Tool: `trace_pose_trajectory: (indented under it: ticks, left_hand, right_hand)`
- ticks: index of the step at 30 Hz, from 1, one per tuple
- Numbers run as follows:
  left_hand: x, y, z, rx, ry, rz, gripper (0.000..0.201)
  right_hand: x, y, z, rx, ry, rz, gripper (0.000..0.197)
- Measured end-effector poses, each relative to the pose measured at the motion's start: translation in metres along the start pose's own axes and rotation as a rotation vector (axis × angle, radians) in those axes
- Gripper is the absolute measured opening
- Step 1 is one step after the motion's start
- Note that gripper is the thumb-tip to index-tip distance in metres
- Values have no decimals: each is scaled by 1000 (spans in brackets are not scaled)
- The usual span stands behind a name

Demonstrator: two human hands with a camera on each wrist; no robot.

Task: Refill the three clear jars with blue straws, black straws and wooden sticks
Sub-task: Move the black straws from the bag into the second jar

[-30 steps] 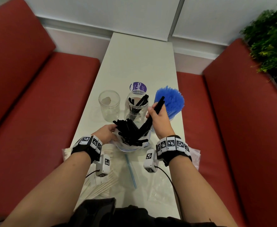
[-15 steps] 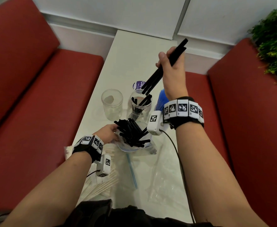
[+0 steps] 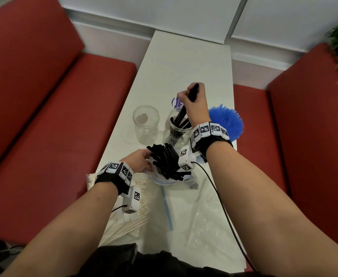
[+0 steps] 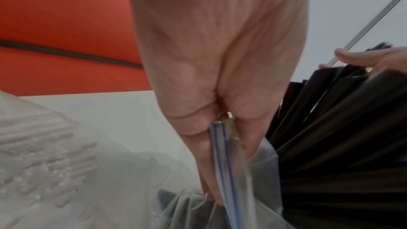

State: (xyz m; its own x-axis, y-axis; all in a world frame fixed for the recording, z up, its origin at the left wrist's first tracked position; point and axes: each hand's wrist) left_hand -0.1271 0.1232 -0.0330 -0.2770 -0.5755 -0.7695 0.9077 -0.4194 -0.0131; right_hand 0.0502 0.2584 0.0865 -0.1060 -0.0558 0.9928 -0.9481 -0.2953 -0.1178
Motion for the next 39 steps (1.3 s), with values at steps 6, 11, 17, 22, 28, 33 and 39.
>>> trace_pose_trajectory:
  ticks: [6,11,17,22,28,33,39]
  left_hand:
    - [-1,-1,-1,15,-18,-6,52]
    - [-1,0,-2,7,-23,4,55]
    - [-1,1,0,0,-15,1,52]
    - [3,0,2,-9,12,-27,49]
    - [4,1,5,-22,24,-38,43]
    - [4,2,4,-12,25,-19,44]
    - [4,7,3,0,47,-8,46]
  right_hand:
    - [0,-2,9,-17,-96,157,39]
    - [-14,8,23,223,-49,768,56]
    - [-27,9,38,461,114,1233,59]
    - [-11,-7,63,85,-215,688,34]
    - [-24,-38,109,153,73,367,39]
    - [-51,-56,132,317,275,490,55]
    - [-77,-59,159,604,593,443,129]
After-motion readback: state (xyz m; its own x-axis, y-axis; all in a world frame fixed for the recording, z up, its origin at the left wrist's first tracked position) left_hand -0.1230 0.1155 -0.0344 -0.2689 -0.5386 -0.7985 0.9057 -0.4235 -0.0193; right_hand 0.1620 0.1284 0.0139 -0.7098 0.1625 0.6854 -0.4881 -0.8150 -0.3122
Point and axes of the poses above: each hand's wrist, its own z-axis away from the middle knuckle, its own y-axis out of the palm, x = y × z, and after that the axes turned 13 degrees about x, right-handed
